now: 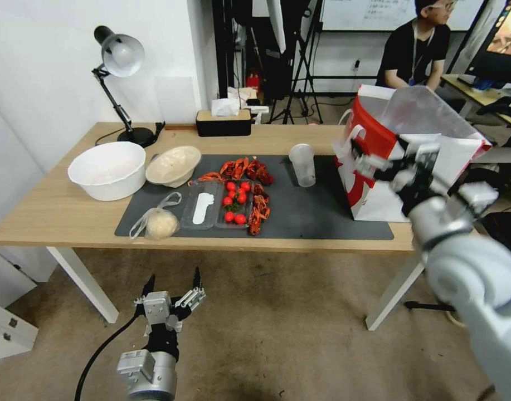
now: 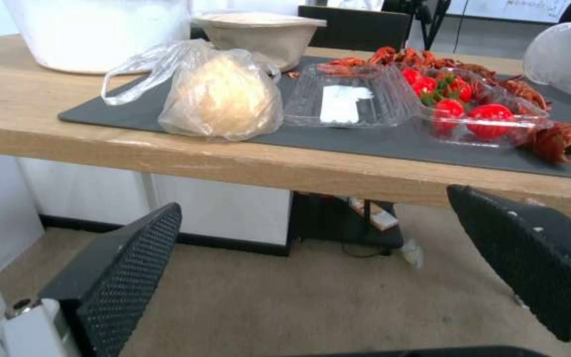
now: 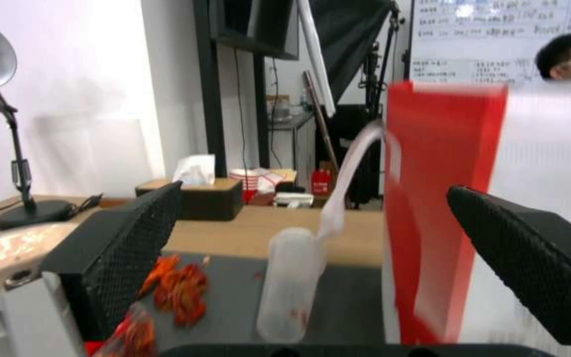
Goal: Pick up the trash from the table and place it into the takeout bag.
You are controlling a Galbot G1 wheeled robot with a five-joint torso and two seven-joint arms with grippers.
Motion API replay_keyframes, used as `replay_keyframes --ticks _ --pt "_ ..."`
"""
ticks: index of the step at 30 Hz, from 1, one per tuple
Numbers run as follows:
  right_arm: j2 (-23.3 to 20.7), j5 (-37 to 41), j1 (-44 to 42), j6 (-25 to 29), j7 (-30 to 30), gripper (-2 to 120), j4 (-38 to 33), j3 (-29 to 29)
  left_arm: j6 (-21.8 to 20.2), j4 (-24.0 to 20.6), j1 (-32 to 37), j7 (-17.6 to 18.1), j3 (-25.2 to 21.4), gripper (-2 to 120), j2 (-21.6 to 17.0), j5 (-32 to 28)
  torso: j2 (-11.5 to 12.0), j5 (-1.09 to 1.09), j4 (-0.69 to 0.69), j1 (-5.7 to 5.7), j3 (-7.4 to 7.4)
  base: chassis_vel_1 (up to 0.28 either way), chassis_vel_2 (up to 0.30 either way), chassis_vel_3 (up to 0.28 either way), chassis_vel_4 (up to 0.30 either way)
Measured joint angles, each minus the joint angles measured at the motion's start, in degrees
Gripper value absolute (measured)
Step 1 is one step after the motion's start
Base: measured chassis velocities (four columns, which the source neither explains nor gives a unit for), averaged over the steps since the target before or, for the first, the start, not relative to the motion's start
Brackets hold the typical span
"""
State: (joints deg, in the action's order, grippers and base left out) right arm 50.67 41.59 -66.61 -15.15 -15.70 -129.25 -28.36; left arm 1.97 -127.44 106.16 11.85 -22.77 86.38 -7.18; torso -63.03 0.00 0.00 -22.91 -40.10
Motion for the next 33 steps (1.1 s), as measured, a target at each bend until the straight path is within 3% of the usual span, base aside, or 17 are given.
replay_keyframes --ticks 5,9,12,13,15,17,19,24,33 --pt "1.74 -2.42 -4.75 2.15 0.65 100 -1.05 -0.05 0.05 0.00 0.04 0.01 0.05 100 -0.03 -0.02 0.00 -0.01 0.00 0.00 0.00 0.000 0.000 0.000 0.000" --pt "4.71 -7.27 -10.92 6.91 1.85 100 -0.94 0.43 0.21 0.00 0.00 0.02 0.09 100 -0.08 -0.03 0.00 0.01 0.01 0.00 0.00 0.000 0.000 0.000 0.000" --pt "7.72 -12.38 -16.34 13.67 3.49 100 0.48 1.09 0.44 -0.12 0.16 0.00 0.07 100 -0.32 -0.16 0.00 -0.01 0.02 0.00 0.00 0.000 0.000 0.000 0.000" --pt "7.72 -12.38 -16.34 13.67 3.49 100 0.48 1.09 0.44 -0.12 0.16 0.00 0.07 100 -0.32 -0.16 0.00 -0.01 0.02 0.00 0.00 0.000 0.000 0.000 0.000" --pt "10.67 -16.93 -21.58 20.42 5.04 100 2.60 1.77 0.58 -0.23 0.35 -0.03 0.03 100 -0.55 -0.30 0.00 -0.01 0.00 0.00 0.00 0.000 0.000 0.000 0.000" --pt "11.06 -17.62 -22.31 21.45 5.23 100 3.00 1.91 0.63 -0.26 0.38 -0.02 0.02 100 -0.58 -0.32 0.00 -0.02 0.00 0.01 0.00 0.000 0.000 0.000 0.000" --pt "13.52 -21.22 -26.66 28.02 6.46 100 5.70 2.86 0.73 -0.51 0.51 -0.07 0.03 100 -0.79 -0.41 0.00 0.00 0.00 0.00 0.00 0.000 0.000 0.000 0.000" --pt "15.88 -23.19 -30.55 34.55 7.98 100 8.75 3.67 0.73 -0.84 0.59 -0.27 0.07 100 -1.11 -0.43 0.00 0.00 0.00 0.00 -0.01 0.000 0.000 0.000 0.000" --pt "18.72 -24.93 -33.57 39.14 8.99 100 12.30 5.11 0.73 -0.88 0.61 -0.54 0.33 100 -1.47 -0.43 0.00 0.00 0.01 0.00 -0.01 0.000 0.000 0.000 0.000"
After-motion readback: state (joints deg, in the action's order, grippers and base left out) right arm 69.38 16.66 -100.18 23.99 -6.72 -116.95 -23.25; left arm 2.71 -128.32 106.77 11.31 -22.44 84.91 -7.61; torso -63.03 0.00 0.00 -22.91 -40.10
